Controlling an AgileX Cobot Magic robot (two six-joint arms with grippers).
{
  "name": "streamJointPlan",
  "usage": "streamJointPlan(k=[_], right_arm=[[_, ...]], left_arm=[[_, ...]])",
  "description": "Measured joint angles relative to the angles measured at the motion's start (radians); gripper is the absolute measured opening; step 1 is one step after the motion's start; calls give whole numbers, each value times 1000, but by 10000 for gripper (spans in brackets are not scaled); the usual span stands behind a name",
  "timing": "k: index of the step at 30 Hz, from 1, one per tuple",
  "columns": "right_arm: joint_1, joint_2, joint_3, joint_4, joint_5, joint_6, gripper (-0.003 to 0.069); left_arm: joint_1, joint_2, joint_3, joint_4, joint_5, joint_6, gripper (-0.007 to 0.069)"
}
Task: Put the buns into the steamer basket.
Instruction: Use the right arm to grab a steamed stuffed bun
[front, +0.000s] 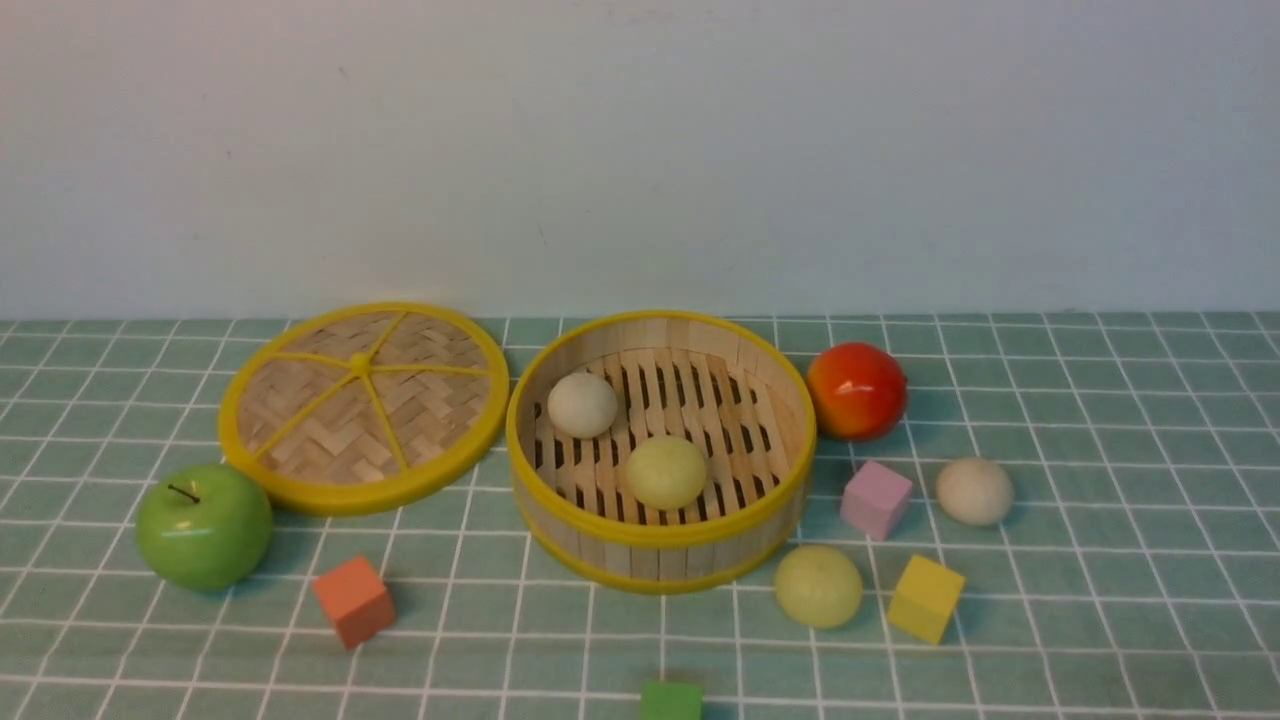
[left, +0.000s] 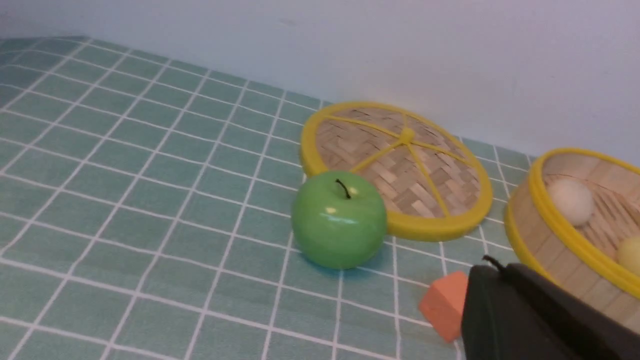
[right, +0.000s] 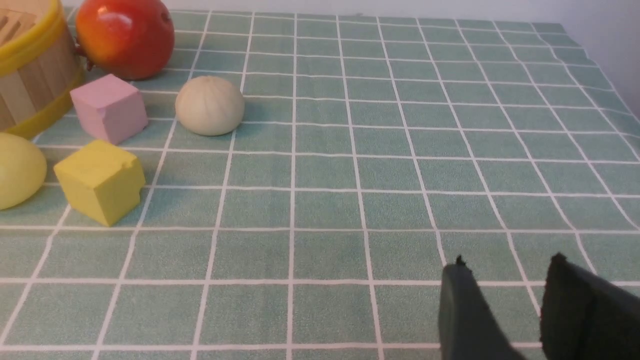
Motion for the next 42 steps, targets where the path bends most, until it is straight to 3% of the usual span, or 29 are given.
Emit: streamJointPlan(k=[8, 42], right_arm=[[0, 0, 0, 0, -1, 0, 240], [-1, 0, 0, 0, -1, 1, 240]], left_arm=[[79, -79, 204, 0, -8, 1, -11], [79, -79, 208, -1, -18, 1, 13]])
